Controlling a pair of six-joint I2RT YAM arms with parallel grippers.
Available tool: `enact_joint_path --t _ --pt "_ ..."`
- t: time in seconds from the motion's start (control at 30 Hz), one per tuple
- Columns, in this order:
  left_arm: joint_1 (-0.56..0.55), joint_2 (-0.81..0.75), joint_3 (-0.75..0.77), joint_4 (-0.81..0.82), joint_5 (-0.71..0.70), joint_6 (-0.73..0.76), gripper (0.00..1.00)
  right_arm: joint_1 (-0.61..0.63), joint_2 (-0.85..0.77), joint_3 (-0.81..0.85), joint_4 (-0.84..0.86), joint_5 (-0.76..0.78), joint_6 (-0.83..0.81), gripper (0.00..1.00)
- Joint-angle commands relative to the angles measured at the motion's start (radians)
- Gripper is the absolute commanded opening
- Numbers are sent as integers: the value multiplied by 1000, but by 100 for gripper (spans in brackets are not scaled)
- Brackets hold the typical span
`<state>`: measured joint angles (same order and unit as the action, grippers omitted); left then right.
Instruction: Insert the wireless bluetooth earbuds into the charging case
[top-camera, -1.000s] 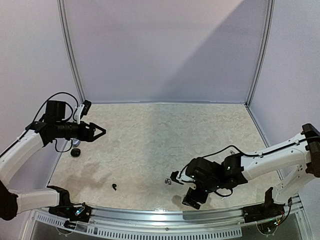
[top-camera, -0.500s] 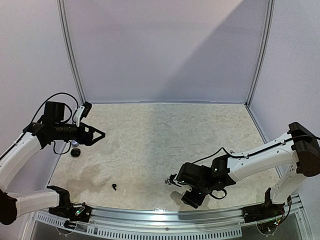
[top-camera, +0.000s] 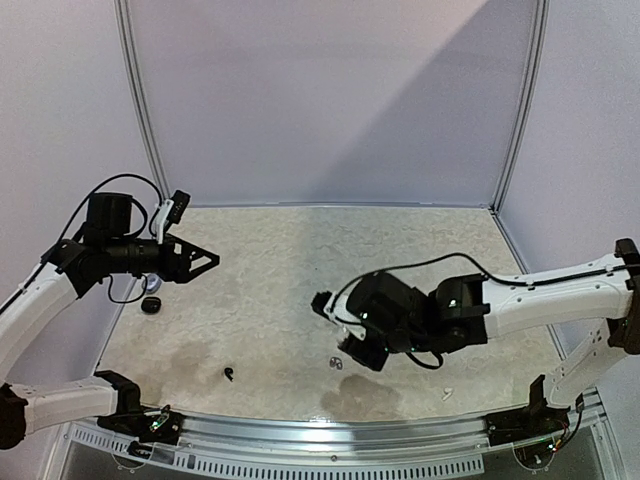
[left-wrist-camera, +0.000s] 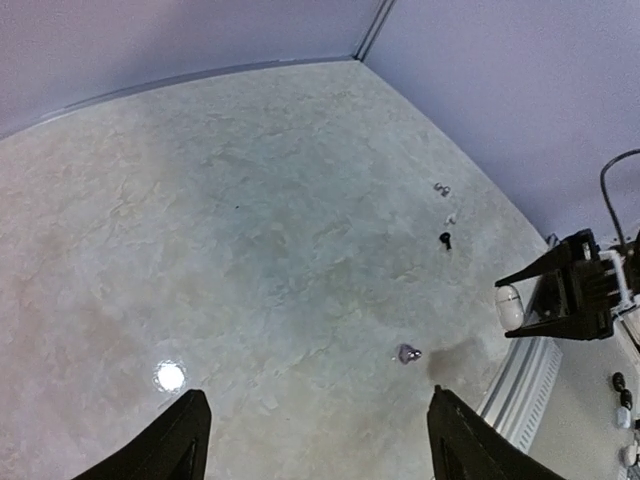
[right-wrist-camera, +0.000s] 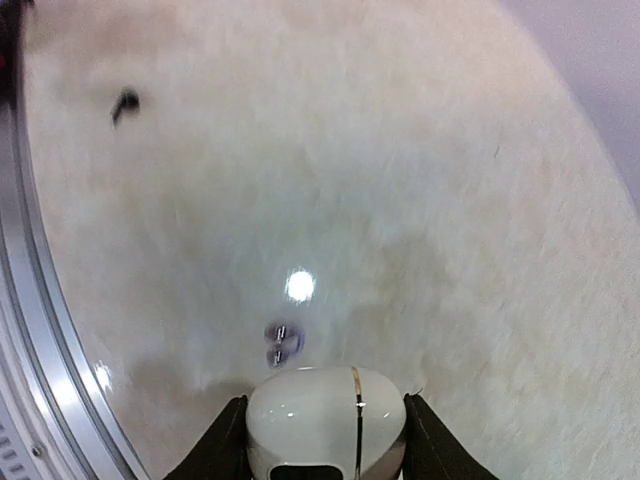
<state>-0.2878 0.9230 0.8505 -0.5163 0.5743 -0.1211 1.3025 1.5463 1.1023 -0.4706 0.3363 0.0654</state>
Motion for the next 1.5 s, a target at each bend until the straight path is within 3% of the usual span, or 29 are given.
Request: enact_joint_path --t 0.0,0.17,0.27,0.43,0.57,0.93,1.1,1.13,1.23,1.3,1.43,1.47 --pt "-81 19 91 62 60 -90 76 6 -79 105 277 100 -276 35" --pt "-196 83 192 91 116 -104 77 6 -40 184 507 102 -537 35" --pt "-258 126 258 96 132 -111 80 6 32 262 530 111 -637 35" --pt "-348 186 332 53 113 -73 80 6 107 328 575 105 -695 34" --pt "-393 204 347 34 74 -36 72 6 142 370 588 101 -705 34" --pt "-406 243 372 16 -26 -53 35 7 149 386 631 12 -719 32" --pt "-406 239 370 33 -16 -48 0 7 151 390 623 -6 -723 33" --pt "-406 236 367 35 -9 -46 0 6 150 390 623 -1 -723 34" --pt "-404 224 358 52 31 -31 0 7 146 389 612 4 -710 40" --pt "-404 208 345 72 54 -19 0 5 139 389 593 4 -689 50" --pt "-404 147 302 119 73 53 0 0 109 402 502 -6 -627 96" --pt "-404 131 290 128 70 68 0 -7 98 410 462 -24 -606 98"
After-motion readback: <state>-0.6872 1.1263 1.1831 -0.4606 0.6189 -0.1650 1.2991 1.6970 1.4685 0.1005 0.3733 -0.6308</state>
